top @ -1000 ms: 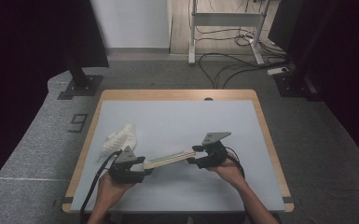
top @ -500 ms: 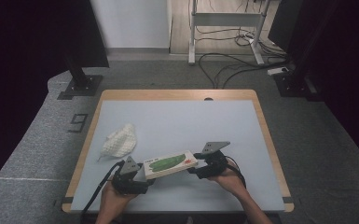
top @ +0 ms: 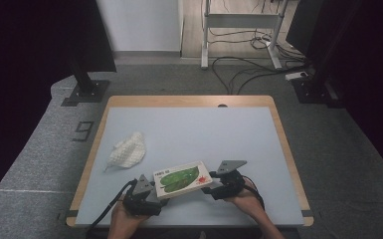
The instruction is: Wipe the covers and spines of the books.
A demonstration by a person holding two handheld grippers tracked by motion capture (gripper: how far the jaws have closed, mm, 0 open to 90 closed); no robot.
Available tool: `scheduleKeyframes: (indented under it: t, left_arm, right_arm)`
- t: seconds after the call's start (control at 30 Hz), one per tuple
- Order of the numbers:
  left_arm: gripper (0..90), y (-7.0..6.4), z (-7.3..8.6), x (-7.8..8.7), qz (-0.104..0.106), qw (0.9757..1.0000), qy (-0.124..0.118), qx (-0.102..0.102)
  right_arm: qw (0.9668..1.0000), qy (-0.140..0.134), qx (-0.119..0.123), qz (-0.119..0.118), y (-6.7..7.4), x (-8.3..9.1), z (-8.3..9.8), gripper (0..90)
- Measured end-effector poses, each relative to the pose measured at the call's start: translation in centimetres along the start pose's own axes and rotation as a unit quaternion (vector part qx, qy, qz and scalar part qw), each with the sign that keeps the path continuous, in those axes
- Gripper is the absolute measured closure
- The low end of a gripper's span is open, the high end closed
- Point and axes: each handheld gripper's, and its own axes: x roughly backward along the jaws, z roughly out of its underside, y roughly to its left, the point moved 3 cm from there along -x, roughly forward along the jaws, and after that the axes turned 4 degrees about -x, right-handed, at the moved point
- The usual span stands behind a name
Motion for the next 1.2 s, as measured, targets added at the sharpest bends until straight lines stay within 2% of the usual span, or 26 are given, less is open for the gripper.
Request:
scheduleKeyframes:
  t: [0.33, 0.5, 0.73, 0.9, 0.97, 1.03, 1.2]
  left_arm:
    - [20.3, -0.8, 0.9, -0.6, -0.019, 0.9995, 0.018, -0.017]
    - [20.0, -0.9, 1.3, -1.1, -0.023, 0.9992, 0.027, -0.017]
    - [20.1, 0.2, 1.1, -1.4, -0.028, 0.9992, 0.027, -0.010]
    - [20.5, 1.4, 0.8, -2.2, -0.024, 0.9994, 0.026, -0.006]
    - [20.6, 1.8, 0.8, -2.5, -0.015, 0.9996, 0.025, -0.003]
    - [21.6, 2.0, 0.7, -2.8, -0.011, 0.9996, 0.027, -0.002]
    - [21.0, 1.9, 0.8, -2.9, -0.011, 0.9996, 0.027, -0.004]
  right_arm:
    - [1.0000, 0.008, 0.001, 0.001, 0.5, -0.3, 1.3, 30.8]
    - [0.9997, 0.020, 0.015, 0.009, 0.7, -0.6, 1.6, 31.1]
    - [0.9998, 0.015, 0.008, 0.009, 0.1, -1.3, 1.5, 31.0]
    - [0.9997, 0.012, 0.006, 0.021, -0.7, -1.9, 1.1, 31.5]
    - [0.9996, 0.011, 0.007, 0.025, -1.0, -2.1, 0.9, 32.3]
    - [0.9993, 0.012, 0.008, 0.033, -1.1, -2.2, 0.9, 32.5]
    - [0.9992, 0.014, 0.013, 0.036, -1.1, -2.2, 0.9, 31.7]
